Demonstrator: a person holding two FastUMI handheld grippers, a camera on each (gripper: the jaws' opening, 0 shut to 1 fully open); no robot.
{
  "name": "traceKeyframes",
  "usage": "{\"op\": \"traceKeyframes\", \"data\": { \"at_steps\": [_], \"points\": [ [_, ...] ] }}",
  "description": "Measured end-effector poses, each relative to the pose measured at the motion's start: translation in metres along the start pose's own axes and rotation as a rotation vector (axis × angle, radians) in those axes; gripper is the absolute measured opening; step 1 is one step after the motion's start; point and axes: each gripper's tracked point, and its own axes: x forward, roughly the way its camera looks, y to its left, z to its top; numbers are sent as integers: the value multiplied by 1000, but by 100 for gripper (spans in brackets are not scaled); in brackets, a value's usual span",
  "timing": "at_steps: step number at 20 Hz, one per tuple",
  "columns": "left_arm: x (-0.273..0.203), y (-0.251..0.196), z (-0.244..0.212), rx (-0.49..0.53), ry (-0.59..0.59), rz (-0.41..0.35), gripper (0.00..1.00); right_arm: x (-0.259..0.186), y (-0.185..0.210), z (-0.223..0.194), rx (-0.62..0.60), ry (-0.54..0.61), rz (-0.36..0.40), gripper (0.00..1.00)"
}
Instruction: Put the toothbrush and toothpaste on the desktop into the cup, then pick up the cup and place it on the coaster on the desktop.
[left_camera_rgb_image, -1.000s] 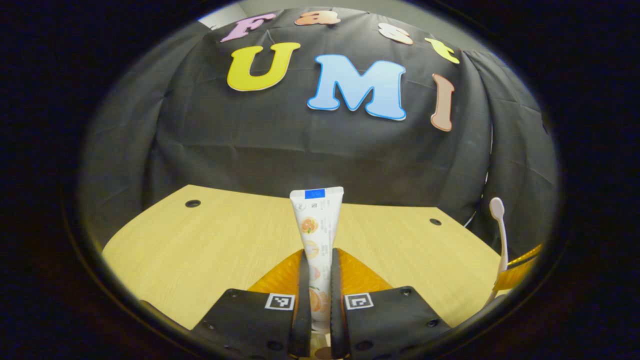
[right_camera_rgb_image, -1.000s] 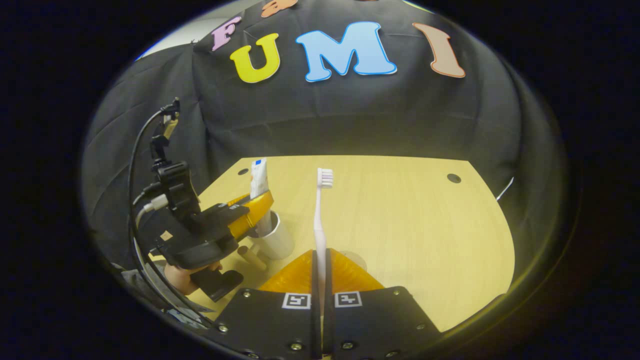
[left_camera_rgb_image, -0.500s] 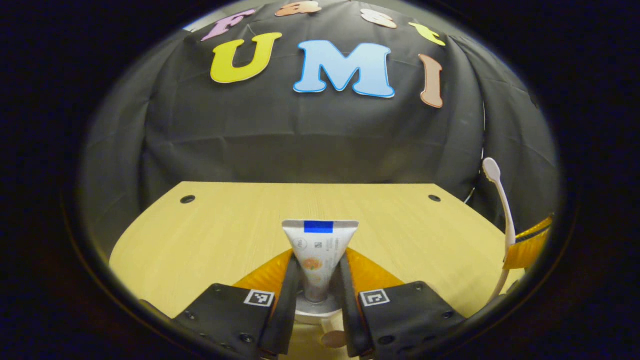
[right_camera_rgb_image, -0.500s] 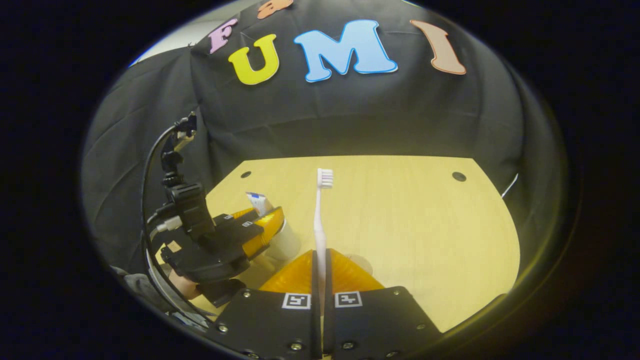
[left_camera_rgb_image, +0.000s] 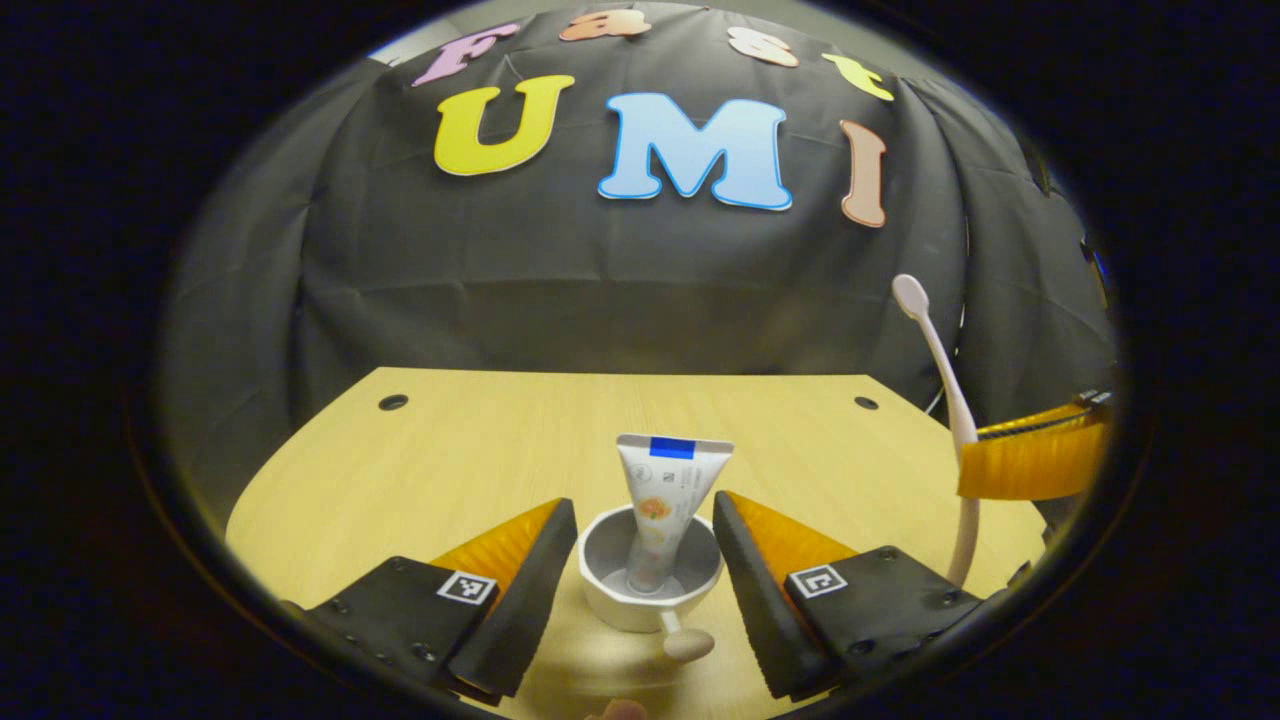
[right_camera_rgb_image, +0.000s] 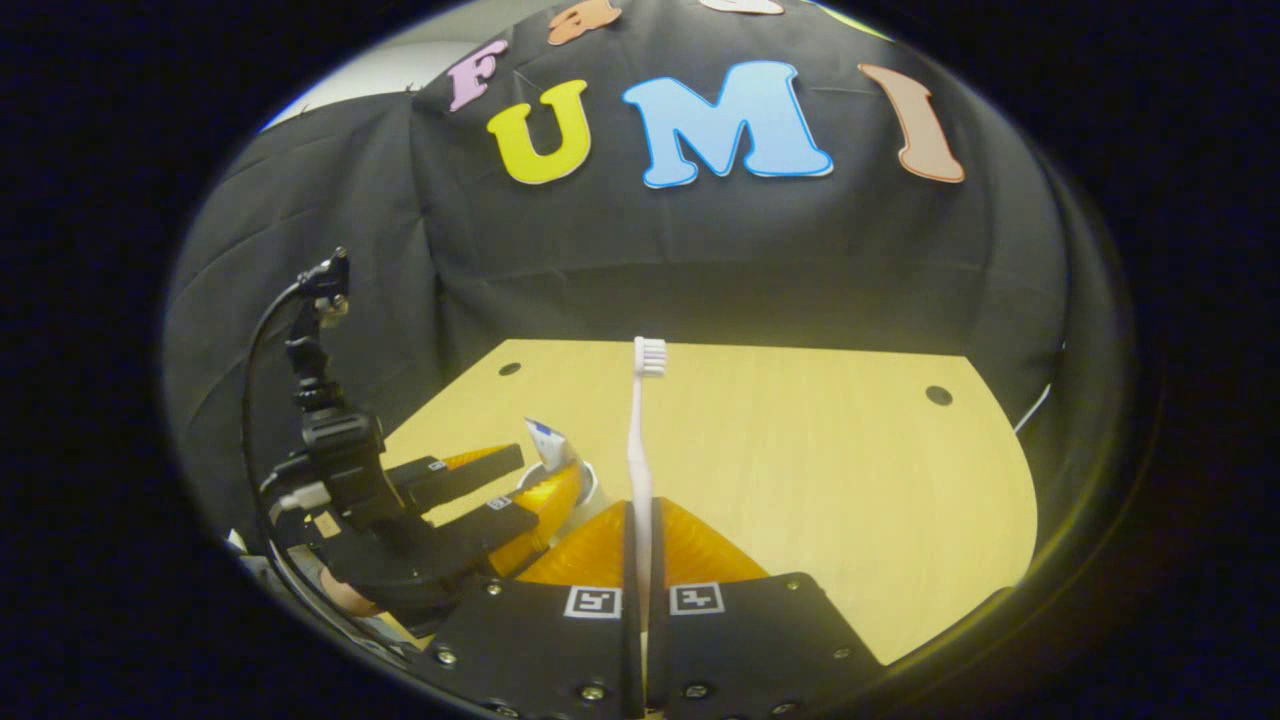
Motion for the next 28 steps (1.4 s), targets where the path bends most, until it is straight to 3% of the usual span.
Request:
{"op": "traceKeyframes", "data": {
  "at_steps": [11, 16, 28],
  "points": [
    [-57, 30, -12, -66, 62, 5, 92, 52, 65, 54, -82, -197, 161, 3],
    [-71, 29, -23, -90, 89, -22, 92, 80, 85, 56, -89, -206, 205, 3],
    [-68, 31, -44, -130, 149, -27, 93, 112, 96, 39, -235, -210, 176, 4]
  ]
}}
